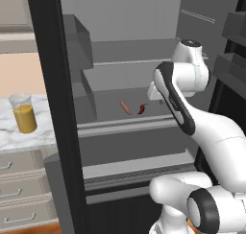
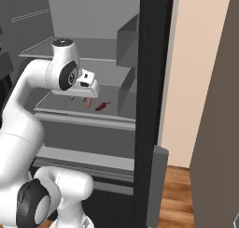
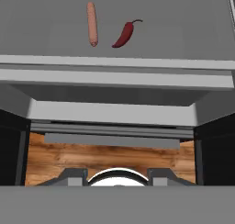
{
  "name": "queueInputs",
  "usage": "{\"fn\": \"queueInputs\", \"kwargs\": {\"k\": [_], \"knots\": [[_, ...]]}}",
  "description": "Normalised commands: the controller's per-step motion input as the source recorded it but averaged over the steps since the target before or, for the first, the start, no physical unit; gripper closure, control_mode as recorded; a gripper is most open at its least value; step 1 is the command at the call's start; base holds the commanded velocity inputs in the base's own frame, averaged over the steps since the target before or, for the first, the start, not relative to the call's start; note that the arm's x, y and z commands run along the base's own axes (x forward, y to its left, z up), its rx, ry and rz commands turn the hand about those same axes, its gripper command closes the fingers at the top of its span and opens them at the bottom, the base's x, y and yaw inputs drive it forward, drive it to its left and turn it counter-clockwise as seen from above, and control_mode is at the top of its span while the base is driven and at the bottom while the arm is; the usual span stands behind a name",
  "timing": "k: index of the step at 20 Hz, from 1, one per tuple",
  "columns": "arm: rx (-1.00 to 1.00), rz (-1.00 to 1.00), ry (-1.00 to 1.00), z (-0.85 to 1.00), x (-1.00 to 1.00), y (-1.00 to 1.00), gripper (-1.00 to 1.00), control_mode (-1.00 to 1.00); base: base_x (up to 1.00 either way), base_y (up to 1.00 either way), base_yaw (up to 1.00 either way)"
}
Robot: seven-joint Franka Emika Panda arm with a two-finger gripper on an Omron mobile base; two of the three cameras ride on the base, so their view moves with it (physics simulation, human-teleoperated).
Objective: Move the chili pepper and sausage from the second highest shelf to the top shelf to make space. Then, place the pitcher from the counter on the cleared second highest shelf.
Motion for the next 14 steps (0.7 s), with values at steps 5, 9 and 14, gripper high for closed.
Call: {"fn": "queueInputs", "kwargs": {"k": [5, 9, 14], "knots": [[0.00, 0.00, -0.16, -0.27, 0.00, 0.15, -1.00, -1.00, 0.00, 0.00, 0.00], [0.00, 0.00, -0.22, -0.57, 0.00, 0.02, -1.00, -1.00, 0.00, 0.00, 0.00], [0.00, -0.03, -0.10, -0.39, 0.00, 0.00, -1.00, -1.00, 0.00, 0.00, 0.00]]}}
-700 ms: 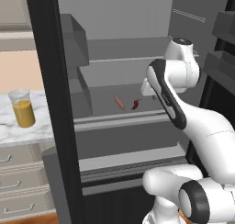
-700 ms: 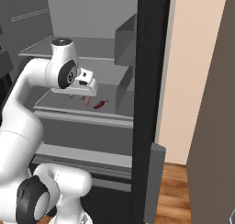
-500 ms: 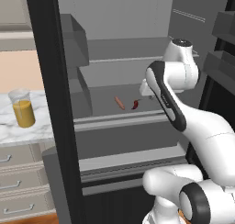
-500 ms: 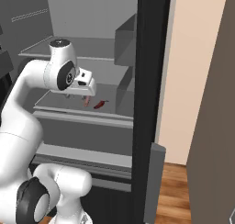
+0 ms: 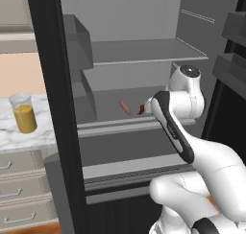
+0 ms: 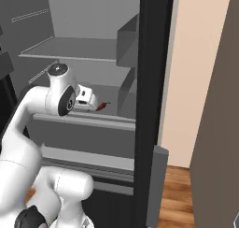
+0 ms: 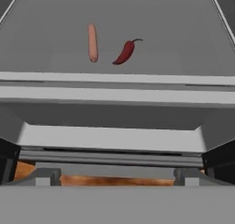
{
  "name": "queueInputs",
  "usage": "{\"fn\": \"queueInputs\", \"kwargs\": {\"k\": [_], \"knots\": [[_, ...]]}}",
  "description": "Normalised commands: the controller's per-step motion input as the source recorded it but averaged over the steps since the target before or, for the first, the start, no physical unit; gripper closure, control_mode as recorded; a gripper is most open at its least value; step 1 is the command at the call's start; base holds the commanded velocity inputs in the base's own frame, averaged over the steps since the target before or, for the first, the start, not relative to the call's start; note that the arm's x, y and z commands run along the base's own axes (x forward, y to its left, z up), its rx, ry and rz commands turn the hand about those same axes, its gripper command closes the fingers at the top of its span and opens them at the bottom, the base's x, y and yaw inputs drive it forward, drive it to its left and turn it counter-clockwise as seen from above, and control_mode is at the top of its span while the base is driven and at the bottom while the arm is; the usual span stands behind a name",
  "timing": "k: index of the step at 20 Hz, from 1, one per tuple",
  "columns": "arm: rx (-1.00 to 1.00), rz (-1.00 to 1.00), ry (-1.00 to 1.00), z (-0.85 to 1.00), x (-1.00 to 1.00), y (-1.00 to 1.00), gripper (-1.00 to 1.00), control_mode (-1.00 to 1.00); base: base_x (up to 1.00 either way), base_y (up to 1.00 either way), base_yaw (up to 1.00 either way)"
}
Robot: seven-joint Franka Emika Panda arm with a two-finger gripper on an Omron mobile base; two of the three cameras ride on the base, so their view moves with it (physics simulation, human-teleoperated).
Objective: Move the chili pepper and sausage from the second highest shelf to the top shelf to make space. Then, place the pitcher from the counter on the cleared second highest shelf.
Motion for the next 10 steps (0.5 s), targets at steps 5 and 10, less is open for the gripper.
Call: {"fn": "queueInputs", "kwargs": {"k": [5, 10], "knots": [[0.00, -0.05, 0.00, -0.15, 0.18, 0.00, -1.00, -1.00, 0.00, 0.00, 0.00], [0.01, 0.00, 0.00, -0.03, 0.40, 0.00, -1.00, -1.00, 0.00, 0.00, 0.00]]}}
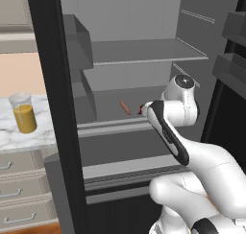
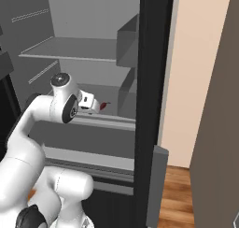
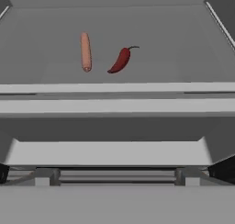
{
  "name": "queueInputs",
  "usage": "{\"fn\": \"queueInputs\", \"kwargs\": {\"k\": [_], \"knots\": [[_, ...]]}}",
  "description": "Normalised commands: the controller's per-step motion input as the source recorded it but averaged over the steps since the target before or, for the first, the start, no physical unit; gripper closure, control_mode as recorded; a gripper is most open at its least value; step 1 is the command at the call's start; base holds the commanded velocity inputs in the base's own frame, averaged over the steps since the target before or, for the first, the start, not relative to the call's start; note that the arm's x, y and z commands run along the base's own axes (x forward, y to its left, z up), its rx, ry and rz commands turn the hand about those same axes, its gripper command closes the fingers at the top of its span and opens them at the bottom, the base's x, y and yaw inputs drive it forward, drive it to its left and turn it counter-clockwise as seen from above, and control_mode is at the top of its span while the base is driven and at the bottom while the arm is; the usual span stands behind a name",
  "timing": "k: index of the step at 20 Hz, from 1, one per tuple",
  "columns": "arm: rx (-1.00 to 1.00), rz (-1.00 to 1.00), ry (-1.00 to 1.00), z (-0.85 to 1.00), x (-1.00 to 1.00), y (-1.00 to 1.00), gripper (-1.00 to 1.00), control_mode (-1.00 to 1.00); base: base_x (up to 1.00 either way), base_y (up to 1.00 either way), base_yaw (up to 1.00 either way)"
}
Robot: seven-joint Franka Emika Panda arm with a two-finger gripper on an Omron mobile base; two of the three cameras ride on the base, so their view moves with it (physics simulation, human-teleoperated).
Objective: Move the chili pepper and sausage from the second highest shelf to the top shelf to make space. Then, place the pitcher from the counter on the cleared second highest shelf.
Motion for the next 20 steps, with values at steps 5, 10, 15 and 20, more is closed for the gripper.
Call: {"fn": "queueInputs", "kwargs": {"k": [5, 10, 15, 20], "knots": [[0.00, 0.00, 0.00, -0.05, 0.41, 0.00, -1.00, -1.00, 0.00, 0.00, 0.00], [0.00, -0.01, 0.00, -0.21, 0.37, 0.00, -1.00, -1.00, 0.00, 0.00, 0.00], [0.00, -0.02, 0.00, -0.35, 0.34, 0.00, -1.00, -1.00, 0.00, 0.00, 0.00], [0.00, -0.03, 0.00, -0.20, 0.32, 0.00, -1.00, -1.00, 0.00, 0.00, 0.00]]}}
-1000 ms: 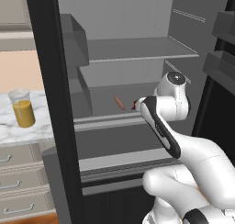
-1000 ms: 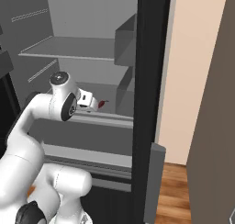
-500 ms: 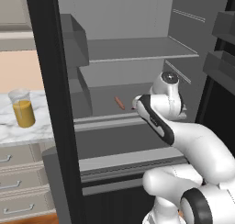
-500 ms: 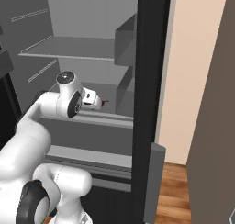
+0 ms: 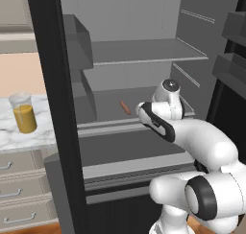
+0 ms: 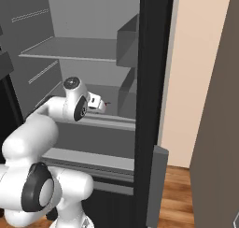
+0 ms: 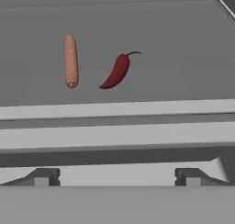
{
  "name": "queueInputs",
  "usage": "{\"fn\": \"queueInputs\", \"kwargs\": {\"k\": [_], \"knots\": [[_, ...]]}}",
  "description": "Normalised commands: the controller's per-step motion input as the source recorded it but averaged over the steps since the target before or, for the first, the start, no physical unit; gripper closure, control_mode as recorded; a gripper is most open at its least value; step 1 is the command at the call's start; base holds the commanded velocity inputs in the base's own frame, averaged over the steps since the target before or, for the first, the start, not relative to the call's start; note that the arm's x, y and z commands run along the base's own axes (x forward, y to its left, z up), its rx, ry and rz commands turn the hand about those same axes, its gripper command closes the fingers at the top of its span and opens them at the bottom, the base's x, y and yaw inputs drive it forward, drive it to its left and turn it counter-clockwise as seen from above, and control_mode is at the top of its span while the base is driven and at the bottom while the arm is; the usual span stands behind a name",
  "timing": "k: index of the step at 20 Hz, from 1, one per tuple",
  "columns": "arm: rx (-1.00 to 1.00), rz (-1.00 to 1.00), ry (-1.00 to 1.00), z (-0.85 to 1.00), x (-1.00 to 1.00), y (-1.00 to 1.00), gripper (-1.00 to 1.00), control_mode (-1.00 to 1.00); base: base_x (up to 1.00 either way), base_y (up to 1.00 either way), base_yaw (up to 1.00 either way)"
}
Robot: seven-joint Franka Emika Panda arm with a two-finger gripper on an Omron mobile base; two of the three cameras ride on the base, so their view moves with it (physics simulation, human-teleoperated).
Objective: Move the chili pepper and sausage from the second highest shelf to the top shelf to make space. Then, place the pitcher from the counter on the cleared second highest shelf.
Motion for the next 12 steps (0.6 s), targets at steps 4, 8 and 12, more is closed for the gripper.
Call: {"fn": "queueInputs", "kwargs": {"k": [4, 8, 12], "knots": [[0.01, -0.03, 0.00, -0.01, 0.29, 0.00, -1.00, -1.00, 0.00, 0.00, 0.00], [0.02, -0.01, 0.00, 0.00, 0.28, 0.00, -1.00, -1.00, 0.00, 0.00, 0.00], [0.00, -0.01, 0.00, -0.03, 0.28, 0.00, -1.00, -1.00, 0.00, 0.00, 0.00]]}}
